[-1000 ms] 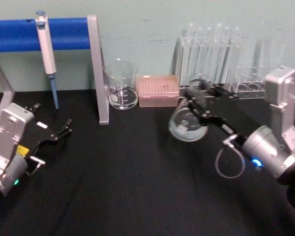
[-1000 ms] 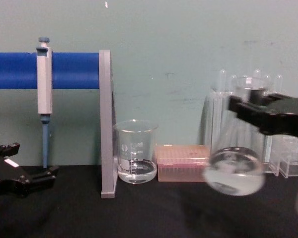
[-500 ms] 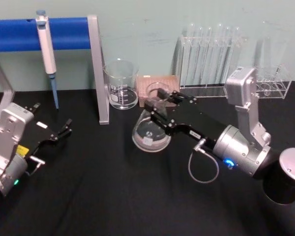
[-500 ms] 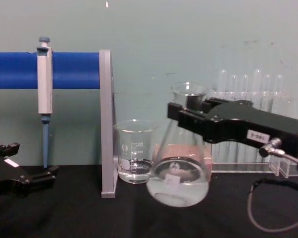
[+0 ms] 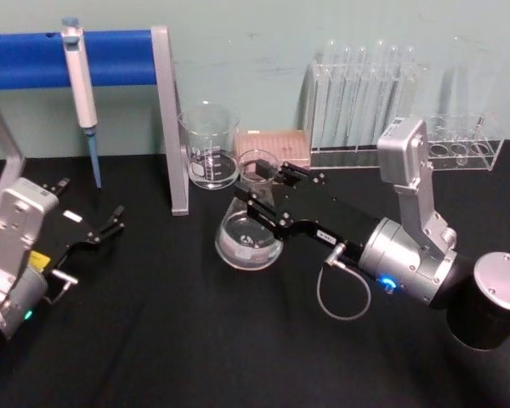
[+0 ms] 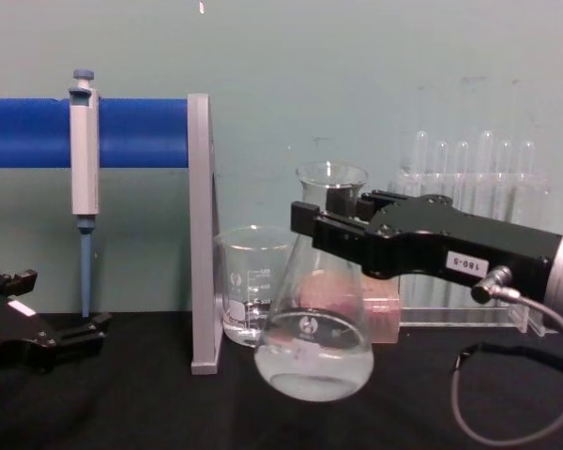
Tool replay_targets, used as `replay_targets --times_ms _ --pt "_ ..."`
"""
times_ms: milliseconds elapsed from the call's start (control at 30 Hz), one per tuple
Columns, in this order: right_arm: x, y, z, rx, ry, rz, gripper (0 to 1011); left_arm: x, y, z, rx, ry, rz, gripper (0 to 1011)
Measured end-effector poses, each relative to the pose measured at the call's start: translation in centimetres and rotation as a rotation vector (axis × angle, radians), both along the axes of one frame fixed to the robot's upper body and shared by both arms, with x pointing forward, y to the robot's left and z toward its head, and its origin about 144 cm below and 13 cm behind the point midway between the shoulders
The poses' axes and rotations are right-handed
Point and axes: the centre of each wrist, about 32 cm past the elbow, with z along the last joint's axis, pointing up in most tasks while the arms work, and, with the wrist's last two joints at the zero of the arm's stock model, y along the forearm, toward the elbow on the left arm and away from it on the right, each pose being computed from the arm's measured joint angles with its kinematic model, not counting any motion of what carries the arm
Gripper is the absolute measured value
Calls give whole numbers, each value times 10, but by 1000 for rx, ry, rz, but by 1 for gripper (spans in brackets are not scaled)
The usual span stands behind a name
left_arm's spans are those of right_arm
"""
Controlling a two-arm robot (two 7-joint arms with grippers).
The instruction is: Grasp the erlenmeyer flask with one hand, shake it three times, then place it back.
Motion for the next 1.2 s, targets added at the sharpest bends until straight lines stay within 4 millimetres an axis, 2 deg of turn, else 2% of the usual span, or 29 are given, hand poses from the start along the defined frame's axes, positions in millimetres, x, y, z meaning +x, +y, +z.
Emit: replay_targets --times_ms 200,467,633,900,1200 --pt "-3 -6 0 6 -14 -45 449 0 0 0 0 0 0 1001" --pt "-13 -25 3 8 -46 -171 449 0 0 0 0 0 0 1001" --pt "-25 -47 3 8 -56 -300 449 0 0 0 0 0 0 1001" --pt "-40 -70 4 7 -62 -434 449 0 0 0 0 0 0 1001" --pt "-49 -82 2 7 -54 -506 449 0 0 0 0 0 0 1001"
